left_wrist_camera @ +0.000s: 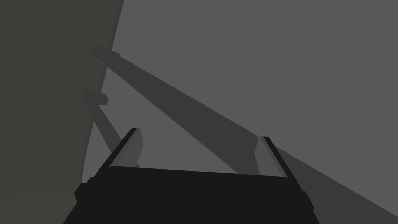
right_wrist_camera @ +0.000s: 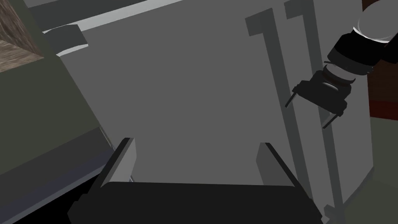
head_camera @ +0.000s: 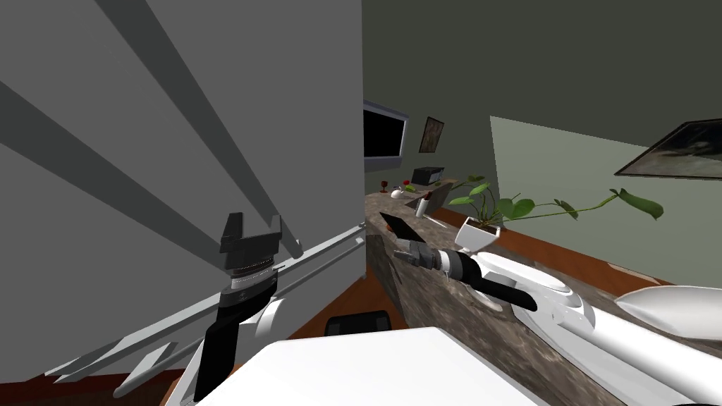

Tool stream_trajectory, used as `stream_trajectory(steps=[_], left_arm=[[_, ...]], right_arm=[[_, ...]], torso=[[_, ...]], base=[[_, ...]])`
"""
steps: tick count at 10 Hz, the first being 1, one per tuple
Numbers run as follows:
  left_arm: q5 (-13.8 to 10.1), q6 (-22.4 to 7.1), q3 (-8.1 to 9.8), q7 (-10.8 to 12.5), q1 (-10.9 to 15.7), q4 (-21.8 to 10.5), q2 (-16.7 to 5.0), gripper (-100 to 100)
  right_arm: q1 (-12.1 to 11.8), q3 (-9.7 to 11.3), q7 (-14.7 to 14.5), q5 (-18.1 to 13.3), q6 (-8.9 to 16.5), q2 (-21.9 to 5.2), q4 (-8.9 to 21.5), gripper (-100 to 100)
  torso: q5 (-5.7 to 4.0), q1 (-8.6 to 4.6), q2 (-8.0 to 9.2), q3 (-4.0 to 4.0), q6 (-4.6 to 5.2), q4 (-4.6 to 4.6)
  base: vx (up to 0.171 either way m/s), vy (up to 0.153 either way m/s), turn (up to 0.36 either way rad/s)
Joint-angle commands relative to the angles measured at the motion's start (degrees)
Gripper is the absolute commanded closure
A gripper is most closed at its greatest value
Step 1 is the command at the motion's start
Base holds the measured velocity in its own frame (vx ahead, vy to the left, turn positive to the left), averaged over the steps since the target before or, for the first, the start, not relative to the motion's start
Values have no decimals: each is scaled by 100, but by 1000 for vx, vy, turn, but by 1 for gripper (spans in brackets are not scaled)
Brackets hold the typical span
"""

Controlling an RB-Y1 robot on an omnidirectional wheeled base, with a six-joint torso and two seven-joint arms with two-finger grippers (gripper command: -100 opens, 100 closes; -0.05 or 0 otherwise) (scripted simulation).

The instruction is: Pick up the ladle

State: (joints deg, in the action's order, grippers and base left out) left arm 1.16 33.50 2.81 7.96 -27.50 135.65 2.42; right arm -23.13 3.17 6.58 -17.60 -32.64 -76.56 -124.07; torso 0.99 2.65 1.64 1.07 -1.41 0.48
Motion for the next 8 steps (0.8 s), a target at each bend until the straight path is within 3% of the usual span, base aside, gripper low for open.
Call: stream_trajectory(steps=[1,8], left_arm=[[0,0,0,0,0,0,0,0],[0,0,0,0,0,0,0,0]], right_arm=[[-36,-3,30,-12,21,-286,57,-100],[-160,462,135,-230,249,-1445,649,-100]], torso=[[0,0,0,0,0,0],[-1,0,-3,-2,2,0]], base=[[28,-37,47],[34,-39,50]])
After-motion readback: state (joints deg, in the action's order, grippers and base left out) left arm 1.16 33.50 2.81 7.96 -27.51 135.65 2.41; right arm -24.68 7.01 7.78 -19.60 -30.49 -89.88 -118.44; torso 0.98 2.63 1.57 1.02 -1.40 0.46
